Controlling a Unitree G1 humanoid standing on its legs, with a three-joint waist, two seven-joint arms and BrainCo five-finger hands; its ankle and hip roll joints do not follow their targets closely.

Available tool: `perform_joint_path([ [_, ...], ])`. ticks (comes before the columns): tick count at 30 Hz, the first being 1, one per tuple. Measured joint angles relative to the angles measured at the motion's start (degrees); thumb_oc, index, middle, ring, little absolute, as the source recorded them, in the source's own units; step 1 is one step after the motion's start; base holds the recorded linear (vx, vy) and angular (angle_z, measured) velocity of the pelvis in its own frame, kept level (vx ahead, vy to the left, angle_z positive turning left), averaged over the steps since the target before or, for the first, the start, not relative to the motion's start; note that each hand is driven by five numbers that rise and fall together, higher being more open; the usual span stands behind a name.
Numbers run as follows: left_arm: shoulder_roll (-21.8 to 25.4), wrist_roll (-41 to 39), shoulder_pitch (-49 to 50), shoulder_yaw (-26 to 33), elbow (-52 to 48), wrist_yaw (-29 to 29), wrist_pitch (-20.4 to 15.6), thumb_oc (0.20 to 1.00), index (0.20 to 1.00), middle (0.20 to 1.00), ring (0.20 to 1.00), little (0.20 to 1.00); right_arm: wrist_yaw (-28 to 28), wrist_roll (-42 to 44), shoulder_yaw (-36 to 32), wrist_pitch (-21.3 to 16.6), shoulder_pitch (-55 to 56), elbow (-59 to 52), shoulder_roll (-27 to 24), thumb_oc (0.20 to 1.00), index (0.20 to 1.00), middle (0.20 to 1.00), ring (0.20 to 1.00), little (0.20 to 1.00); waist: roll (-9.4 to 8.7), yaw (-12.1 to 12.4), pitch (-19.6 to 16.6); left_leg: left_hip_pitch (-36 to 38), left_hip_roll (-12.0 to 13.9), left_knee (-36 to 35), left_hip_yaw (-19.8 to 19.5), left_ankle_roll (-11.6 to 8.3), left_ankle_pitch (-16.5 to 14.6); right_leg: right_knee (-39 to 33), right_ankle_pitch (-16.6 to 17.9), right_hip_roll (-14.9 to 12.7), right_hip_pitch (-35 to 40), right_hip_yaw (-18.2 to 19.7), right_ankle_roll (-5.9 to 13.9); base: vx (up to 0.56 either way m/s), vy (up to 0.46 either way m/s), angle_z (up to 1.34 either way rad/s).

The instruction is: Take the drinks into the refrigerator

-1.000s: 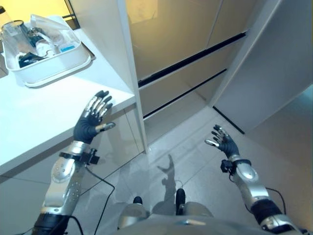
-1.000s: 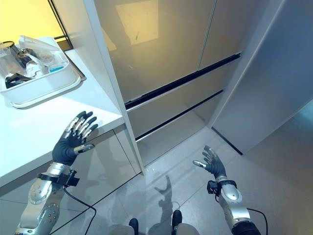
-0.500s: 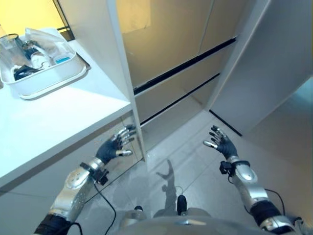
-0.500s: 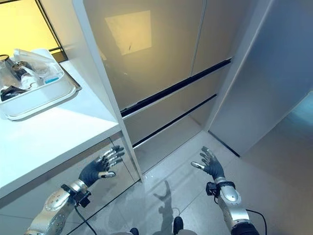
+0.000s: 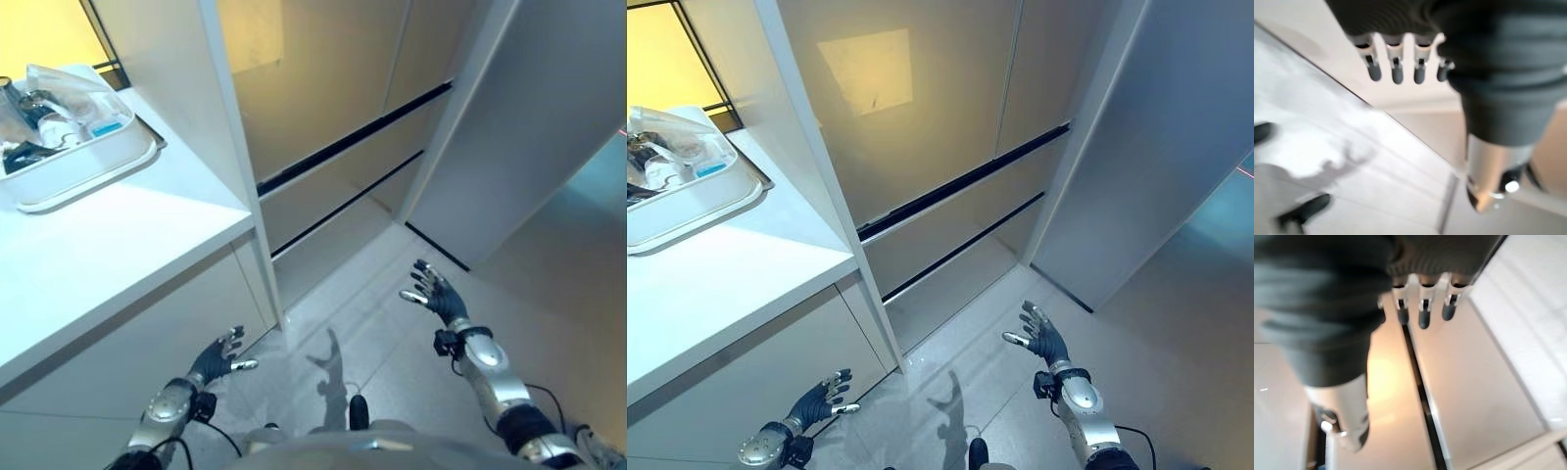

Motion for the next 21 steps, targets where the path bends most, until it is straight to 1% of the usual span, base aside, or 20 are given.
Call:
perform_joint_path([
  [1,-1.0,2.1,-0.9,2.9,5.1,2.3,0.9,1.0,1.0,1.0,1.0,1.0,-0.4,-0.4,0.4,0.5,-0.1,3.1,0.4,1.0,1.0,1.0,1.0,1.0,-0.17,0.0,-0.1,0.0,0.0,0.0,0.0,-0.02,0.0,-0.1,-0.1,0.0,0.0,0.0,0.17,0.03,-0.004,0.0],
  [2,-1.1,3.5,-1.1,4.2,8.1,4.1,1.4,1.0,1.0,1.0,1.0,1.0,-0.6,-1.0,0.5,0.6,0.0,5.7,0.9,1.0,1.0,1.0,1.0,1.0,-0.34,0.0,-0.2,0.0,0.1,0.0,0.0,-0.02,0.0,-0.1,-0.2,0.0,0.0,0.0,0.21,0.04,-0.007,0.0],
  [3,-1.4,4.0,-0.4,6.0,9.9,5.6,2.3,1.0,1.0,1.0,1.0,1.0,-0.6,-1.5,0.5,0.6,0.3,8.6,1.4,1.0,1.0,1.0,1.0,1.0,-0.37,0.0,-0.2,0.1,0.1,0.0,0.0,-0.02,0.0,-0.1,-0.2,0.0,0.1,0.0,0.21,0.04,-0.003,0.0],
  [6,-1.9,3.8,0.9,7.2,11.1,7.7,3.1,1.0,1.0,1.0,1.0,1.0,-0.7,-2.7,1.3,1.9,1.0,16.2,2.5,1.0,1.0,1.0,1.0,1.0,-0.37,0.3,-0.2,0.1,0.0,0.0,0.0,-0.03,0.0,-0.1,-0.2,-0.2,0.1,0.0,0.2,0.0,0.0,0.0],
  [10,-3.5,3.3,1.5,7.6,11.0,8.1,3.6,1.0,1.0,1.0,1.0,1.0,-0.6,-6.7,1.7,3.6,2.1,24.2,4.3,1.0,1.0,1.0,1.0,1.0,-0.24,0.3,-0.2,0.2,0.1,0.0,-0.5,-0.02,0.0,-0.7,-0.2,-0.4,0.6,-0.5,0.08,0.02,-0.008,0.06],
  [13,-5.1,-0.3,1.3,7.6,10.6,8.8,3.6,1.0,1.0,1.0,1.0,1.0,-0.5,-8.1,1.5,4.7,2.7,30.2,6.1,1.0,1.0,1.0,1.0,1.0,-0.25,0.4,-0.4,0.1,0.2,0.0,-1.0,-0.04,0.0,-1.0,-0.3,-0.6,1.2,-1.5,0.04,0.01,-0.01,0.14],
  [16,-6.1,-2.6,1.1,7.6,10.4,8.8,3.6,1.0,1.0,1.0,1.0,1.0,-0.5,-8.2,1.4,5.5,3.3,32.9,7.2,1.0,1.0,1.0,1.0,1.0,-0.19,0.3,-0.4,0.2,0.2,0.0,-2.1,0.05,0.0,-1.1,-0.3,-0.7,1.7,-2.1,0.03,0.03,-0.008,0.12],
  [21,-6.7,-2.7,1.3,7.6,10.3,8.7,3.6,1.0,1.0,1.0,1.0,1.0,-0.5,-8.2,1.3,6.6,4.3,34.4,8.4,1.0,1.0,1.0,1.0,1.0,0.07,0.4,-1.0,0.1,0.3,0.0,-3.8,-0.01,0.0,-2.1,-0.2,-0.9,3.0,-3.7,-0.03,0.03,0.0,0.18],
])
